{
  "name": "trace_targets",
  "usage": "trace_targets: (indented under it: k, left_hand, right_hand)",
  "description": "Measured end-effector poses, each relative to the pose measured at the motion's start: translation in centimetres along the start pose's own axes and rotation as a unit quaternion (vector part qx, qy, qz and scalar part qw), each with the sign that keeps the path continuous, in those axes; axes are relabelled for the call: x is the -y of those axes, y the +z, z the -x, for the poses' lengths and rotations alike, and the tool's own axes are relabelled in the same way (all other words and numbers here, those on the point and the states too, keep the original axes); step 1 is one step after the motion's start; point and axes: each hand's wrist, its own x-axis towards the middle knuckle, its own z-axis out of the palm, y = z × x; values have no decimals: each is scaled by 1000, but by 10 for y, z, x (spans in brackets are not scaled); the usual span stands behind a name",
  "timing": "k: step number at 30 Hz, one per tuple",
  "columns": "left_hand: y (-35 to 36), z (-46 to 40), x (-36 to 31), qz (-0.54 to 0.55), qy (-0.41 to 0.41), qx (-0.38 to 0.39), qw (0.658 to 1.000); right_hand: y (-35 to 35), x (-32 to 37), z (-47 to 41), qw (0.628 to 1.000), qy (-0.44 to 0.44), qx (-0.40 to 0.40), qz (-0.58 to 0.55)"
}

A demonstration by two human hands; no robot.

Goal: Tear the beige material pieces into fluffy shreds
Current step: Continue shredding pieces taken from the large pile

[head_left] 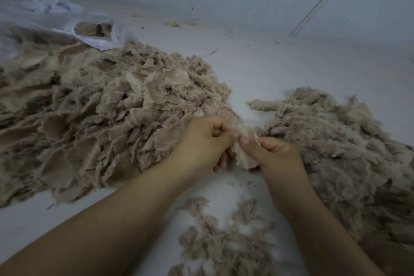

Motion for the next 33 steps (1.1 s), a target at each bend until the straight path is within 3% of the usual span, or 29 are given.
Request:
trace_targets:
  k: [7, 9, 12, 14, 17, 19, 21, 24, 26, 27, 29, 31, 33]
  left_hand:
    - [-7, 0, -7, 73, 23, -133, 988]
    - [-11, 0, -10, 24, 7, -101, 995]
    - [-7, 4, -10, -113, -51, 31, 992]
    - [1, 7, -5, -102, -16, 38, 994]
    - [5, 5, -4, 8, 58, -35, 998]
    - [-5, 0, -7, -25, 124, -119, 985]
    - [-22, -5, -9, -190, 182, -190, 946]
    - [-41, -7, -13, -549, 127, -181, 806]
    - [-37, -1, -16, -654, 82, -163, 735]
    - [-31, 2, -18, -672, 104, -155, 717]
    - [-17, 8, -18, -646, 212, -147, 718]
    - [2, 9, -12, -582, 300, -121, 746]
    - [18, 7, -9, -515, 242, -61, 820]
  right_hand:
    - [-2, -5, -2, 999, 15, -45, -10]
    - [-1, -3, -1, 997, 33, -63, -27]
    - [1, 0, 0, 997, 41, -58, -27]
    - [1, 1, 1, 997, 40, -51, -32]
    - [2, 1, -1, 997, 38, -51, -39]
    - [0, -1, -4, 994, 47, -86, -50]
    - [-1, -3, -7, 988, 65, -117, -79]
    - [-2, -4, -8, 984, 78, -132, -90]
    - [-1, -3, -8, 984, 74, -136, -87]
    - [0, -3, -7, 984, 72, -137, -85]
    - [1, -2, -6, 984, 70, -137, -85]
    - [1, -2, -6, 985, 69, -136, -85]
    - [1, -1, -6, 986, 67, -132, -80]
